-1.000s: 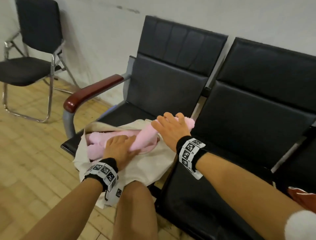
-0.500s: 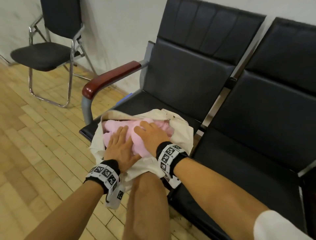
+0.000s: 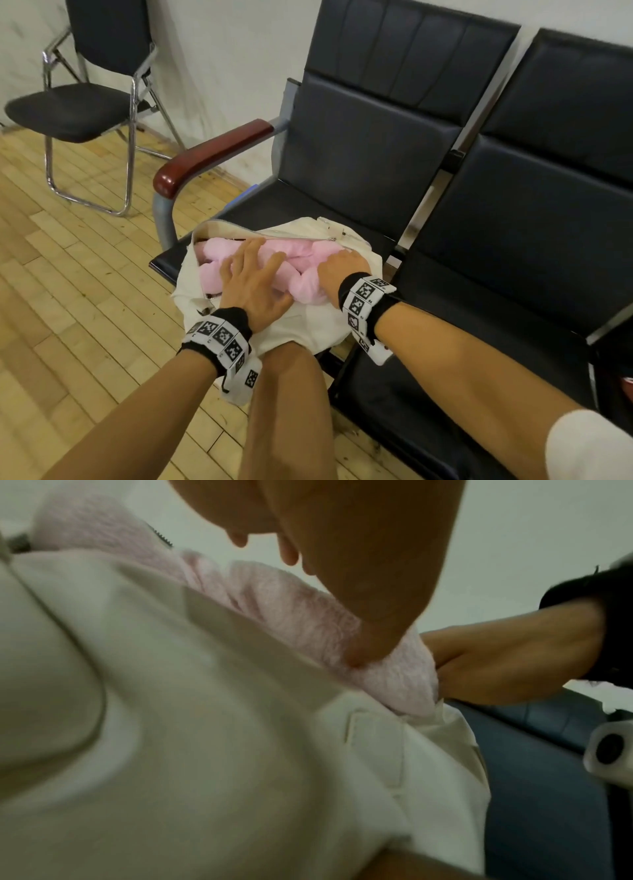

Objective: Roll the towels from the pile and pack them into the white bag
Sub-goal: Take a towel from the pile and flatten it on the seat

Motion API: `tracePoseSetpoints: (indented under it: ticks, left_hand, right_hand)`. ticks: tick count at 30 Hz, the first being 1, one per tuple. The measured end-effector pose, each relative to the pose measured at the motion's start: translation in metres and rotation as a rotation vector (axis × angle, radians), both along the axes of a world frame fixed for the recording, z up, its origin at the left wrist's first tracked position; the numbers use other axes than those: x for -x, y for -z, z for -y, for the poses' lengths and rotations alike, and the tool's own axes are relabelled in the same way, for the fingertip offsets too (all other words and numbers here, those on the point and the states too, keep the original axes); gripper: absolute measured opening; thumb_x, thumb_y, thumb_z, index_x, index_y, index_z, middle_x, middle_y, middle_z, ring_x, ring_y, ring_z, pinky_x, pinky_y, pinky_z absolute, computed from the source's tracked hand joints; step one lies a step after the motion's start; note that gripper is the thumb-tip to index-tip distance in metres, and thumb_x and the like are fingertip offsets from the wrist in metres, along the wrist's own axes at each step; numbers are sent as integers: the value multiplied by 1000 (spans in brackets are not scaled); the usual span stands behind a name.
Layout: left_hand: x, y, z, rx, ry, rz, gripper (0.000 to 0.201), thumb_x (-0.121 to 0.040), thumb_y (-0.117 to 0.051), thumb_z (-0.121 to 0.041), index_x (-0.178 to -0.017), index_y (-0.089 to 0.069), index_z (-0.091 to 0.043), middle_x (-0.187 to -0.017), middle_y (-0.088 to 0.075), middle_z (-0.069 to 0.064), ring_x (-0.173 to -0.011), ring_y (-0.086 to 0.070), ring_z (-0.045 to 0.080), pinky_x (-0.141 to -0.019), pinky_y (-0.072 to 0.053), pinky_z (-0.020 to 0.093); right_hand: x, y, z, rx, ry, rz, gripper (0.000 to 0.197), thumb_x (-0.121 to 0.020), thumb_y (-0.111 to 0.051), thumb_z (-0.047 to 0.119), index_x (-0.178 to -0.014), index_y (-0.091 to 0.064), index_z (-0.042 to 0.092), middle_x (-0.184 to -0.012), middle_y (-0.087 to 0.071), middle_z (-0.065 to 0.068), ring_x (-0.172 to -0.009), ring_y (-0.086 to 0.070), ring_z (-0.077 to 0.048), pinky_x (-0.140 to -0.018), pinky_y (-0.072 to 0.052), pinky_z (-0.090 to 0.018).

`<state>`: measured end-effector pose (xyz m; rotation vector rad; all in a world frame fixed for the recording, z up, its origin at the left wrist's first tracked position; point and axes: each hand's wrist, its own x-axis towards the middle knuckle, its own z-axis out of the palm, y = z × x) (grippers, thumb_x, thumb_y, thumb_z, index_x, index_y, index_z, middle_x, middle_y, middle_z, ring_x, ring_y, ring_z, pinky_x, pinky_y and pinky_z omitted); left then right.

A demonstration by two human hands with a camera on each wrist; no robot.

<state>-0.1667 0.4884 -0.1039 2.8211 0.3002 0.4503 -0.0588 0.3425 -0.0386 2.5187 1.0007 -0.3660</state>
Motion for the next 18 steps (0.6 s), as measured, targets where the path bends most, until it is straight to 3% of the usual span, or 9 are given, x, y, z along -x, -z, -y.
tracePoseSetpoints:
  ticks: [1, 3, 5, 8, 9, 10, 12, 14, 18]
  left_hand:
    - [0, 2, 1, -12, 10, 87, 43, -71, -73, -45, -108, -58, -29, -131, -45, 12, -121, -42, 36, -96, -35, 56]
    - [-3, 8, 3, 6, 52, 185, 22, -72, -69, -31, -86, -58, -19, -99, -51, 8, -88, -46, 30, -78, -43, 48]
    - [-7, 11, 5, 94, 122, 146, 15, -77, -55, -28, -81, -58, -14, -85, -51, 5, -75, -42, 26, -66, -46, 48]
    - [-13, 14, 10, 162, 143, -37, 35, -78, -39, -38, -89, -62, -14, -91, -57, 3, -86, -48, 27, -70, -49, 48]
    - [-15, 13, 13, 141, 138, -98, 38, -79, -37, -42, -92, -62, -16, -94, -58, 1, -92, -50, 27, -73, -50, 47]
    - [-16, 11, 15, 110, 130, -165, 39, -81, -38, -46, -95, -61, -18, -99, -59, -1, -98, -51, 25, -76, -50, 45]
    - [-18, 9, 19, 33, 127, -266, 40, -85, -41, -54, -102, -60, -22, -111, -60, -4, -109, -50, 22, -83, -48, 42]
    - [-18, 7, 23, -17, 122, -304, 40, -87, -44, -59, -103, -56, -24, -116, -61, -3, -113, -50, 21, -88, -45, 42]
    - [-10, 1, 26, 16, 104, -386, 49, -82, -43, -69, -107, -50, -28, -121, -59, -3, -115, -46, 21, -95, -40, 45]
  right_hand:
    - [2, 0, 5, -34, -16, 28, 40, -98, -49, 32, -133, -53, 13, -138, -52, -9, -130, -45, -28, -108, -34, -39]
    - [4, 7, 17, -177, -96, 111, 37, -95, -52, 25, -130, -51, 15, -132, -52, -8, -122, -49, -27, -100, -40, -38]
    - [9, 13, 25, -324, -159, 143, 37, -90, -55, 23, -126, -49, 16, -123, -53, -8, -111, -53, -28, -89, -44, -37]
    - [19, 22, 34, -417, -238, 151, 26, -83, -58, 26, -105, -59, 14, -96, -62, -8, -83, -61, -29, -70, -40, -36]
    - [21, 24, 37, -408, -258, 154, 26, -83, -58, 31, -100, -61, 13, -91, -63, -8, -77, -61, -29, -68, -37, -35]
    - [23, 27, 38, -355, -264, 135, 30, -85, -56, 37, -100, -61, 12, -90, -64, -8, -76, -61, -29, -70, -37, -36]
    - [26, 26, 39, -208, -292, 99, 34, -90, -50, 41, -111, -59, 15, -98, -64, -6, -86, -61, -28, -85, -38, -41]
    - [28, 19, 36, -67, -325, 100, 26, -94, -48, 31, -117, -56, 21, -103, -63, -2, -96, -59, -26, -100, -30, -45]
    - [37, 0, 23, 44, -343, 137, 24, -98, -43, 21, -111, -63, 24, -111, -61, 1, -107, -57, -22, -102, -28, -48]
